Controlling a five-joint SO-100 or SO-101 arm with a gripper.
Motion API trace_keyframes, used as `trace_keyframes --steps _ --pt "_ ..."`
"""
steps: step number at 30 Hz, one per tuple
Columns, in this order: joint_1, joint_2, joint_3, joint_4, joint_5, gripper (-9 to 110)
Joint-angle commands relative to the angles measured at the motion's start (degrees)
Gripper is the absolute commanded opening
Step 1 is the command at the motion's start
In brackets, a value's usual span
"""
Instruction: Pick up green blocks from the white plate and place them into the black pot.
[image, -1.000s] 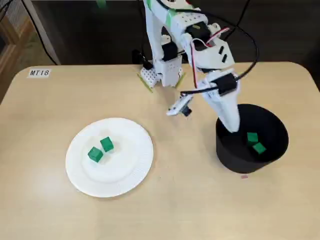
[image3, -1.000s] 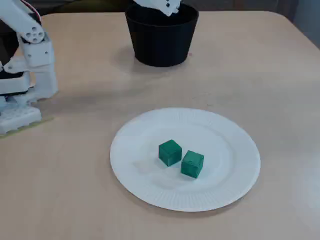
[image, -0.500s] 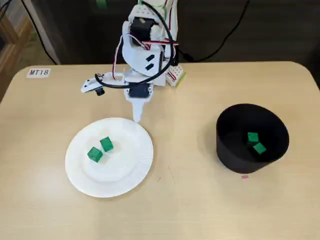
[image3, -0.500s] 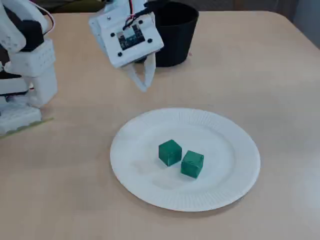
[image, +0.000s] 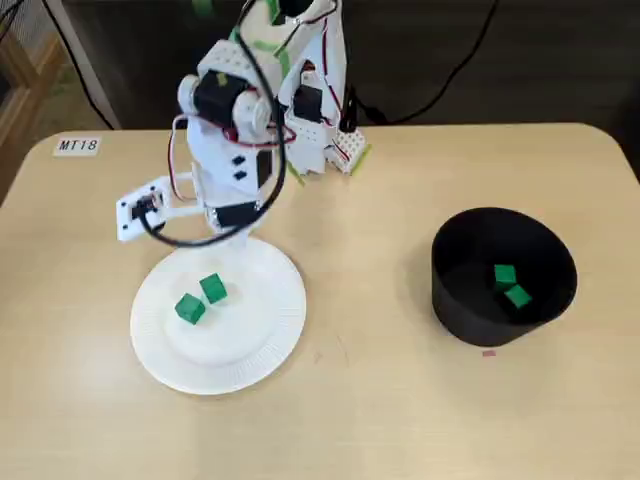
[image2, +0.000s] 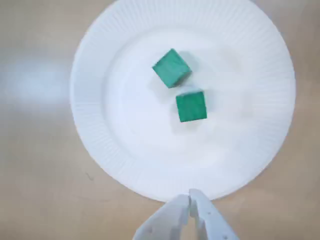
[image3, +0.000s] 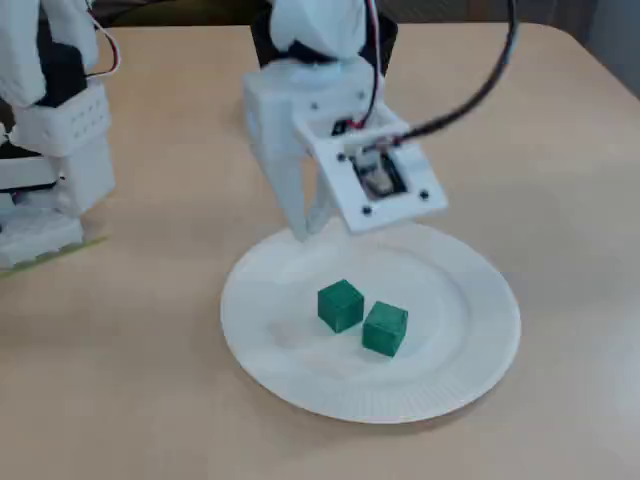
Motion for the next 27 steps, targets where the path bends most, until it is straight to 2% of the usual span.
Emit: trace_keyframes --steps 1,6,10,14,27 --pt "2.2 -2.72 -4.04 -0.18 -0.53 -2" --pt "5.8 -2.11 -4.04 0.0 -0.79 0" --pt "6.59 -0.09 -3.69 0.62 -2.11 25" --pt "7.38 0.18 -3.52 1.05 -3.16 33" --pt "7.29 -3.25 -4.04 -3.69 -2.81 37"
